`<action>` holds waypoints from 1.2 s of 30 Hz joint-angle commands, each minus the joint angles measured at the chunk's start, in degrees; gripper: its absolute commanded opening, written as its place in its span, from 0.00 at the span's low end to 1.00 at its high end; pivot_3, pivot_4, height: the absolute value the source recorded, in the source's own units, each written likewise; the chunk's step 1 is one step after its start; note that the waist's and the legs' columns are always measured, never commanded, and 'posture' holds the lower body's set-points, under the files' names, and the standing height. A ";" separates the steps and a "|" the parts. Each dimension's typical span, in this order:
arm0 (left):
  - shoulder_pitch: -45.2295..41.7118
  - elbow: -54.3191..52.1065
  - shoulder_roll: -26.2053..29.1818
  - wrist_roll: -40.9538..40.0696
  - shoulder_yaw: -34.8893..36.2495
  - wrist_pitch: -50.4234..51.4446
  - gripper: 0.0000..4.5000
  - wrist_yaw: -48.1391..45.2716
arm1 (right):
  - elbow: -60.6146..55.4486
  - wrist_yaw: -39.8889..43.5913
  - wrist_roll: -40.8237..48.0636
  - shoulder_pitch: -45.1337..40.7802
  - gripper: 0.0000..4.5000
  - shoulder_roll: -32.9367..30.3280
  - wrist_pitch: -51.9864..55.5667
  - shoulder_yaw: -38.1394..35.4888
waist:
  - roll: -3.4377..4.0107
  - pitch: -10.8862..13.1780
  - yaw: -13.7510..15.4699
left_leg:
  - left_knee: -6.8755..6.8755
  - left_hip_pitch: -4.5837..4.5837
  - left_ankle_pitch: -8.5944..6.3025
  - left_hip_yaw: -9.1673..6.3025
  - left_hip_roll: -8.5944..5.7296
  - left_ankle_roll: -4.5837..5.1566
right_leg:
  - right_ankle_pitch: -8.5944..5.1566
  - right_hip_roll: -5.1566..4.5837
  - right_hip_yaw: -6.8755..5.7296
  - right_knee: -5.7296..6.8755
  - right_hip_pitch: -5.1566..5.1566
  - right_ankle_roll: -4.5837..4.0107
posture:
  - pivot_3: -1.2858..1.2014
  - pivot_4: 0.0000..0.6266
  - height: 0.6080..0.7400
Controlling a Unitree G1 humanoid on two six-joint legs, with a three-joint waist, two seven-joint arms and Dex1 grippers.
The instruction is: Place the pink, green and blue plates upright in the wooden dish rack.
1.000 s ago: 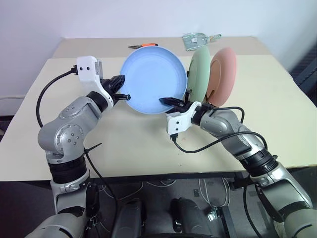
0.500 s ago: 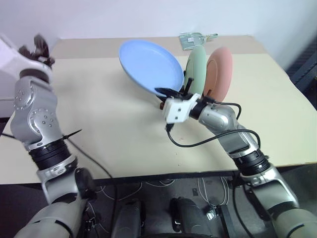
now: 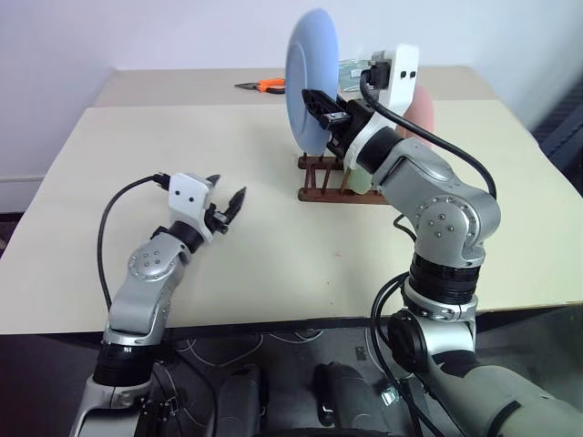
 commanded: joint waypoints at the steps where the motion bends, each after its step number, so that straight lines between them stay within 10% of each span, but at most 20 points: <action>1: 0.63 -2.52 0.38 -0.74 0.78 -0.94 0.64 -1.91 | -0.63 -2.76 0.71 -2.32 0.00 0.11 0.62 -1.00 | 0.07 -0.02 -0.10 | 0.00 0.00 0.00 0.02 0.01 0.01 | 0.00 0.02 0.00 0.02 -0.02 0.00 | 0.52 0.24 1.00; 22: 1.73 -5.28 -0.33 -0.95 0.16 0.61 0.64 -4.23 | 13.14 -9.50 0.46 -8.96 0.00 -0.31 0.13 -4.10 | 0.08 -0.01 0.26 | 0.07 0.00 -0.02 0.07 0.01 0.08 | 0.00 0.10 -0.02 0.02 0.04 0.01 | 0.52 0.24 1.00; 30: 2.08 -6.19 -0.68 -1.09 0.10 1.38 0.65 -4.66 | 14.55 -6.86 -3.47 -9.20 0.79 -2.98 -4.69 0.26 | 0.09 -0.01 0.20 | 0.07 0.00 -0.02 0.08 0.01 0.09 | 0.00 0.10 -0.02 0.01 0.05 0.01 | 0.52 0.24 1.00; 36: 2.33 -6.92 -0.92 -1.35 0.06 2.14 0.65 -4.78 | 12.58 1.04 -10.05 -7.17 0.79 -9.78 -13.14 8.23 | 0.08 -0.01 0.27 | 0.07 0.00 -0.02 0.08 0.01 0.10 | 0.00 0.10 -0.02 -0.01 0.06 0.02 | 0.52 0.24 1.00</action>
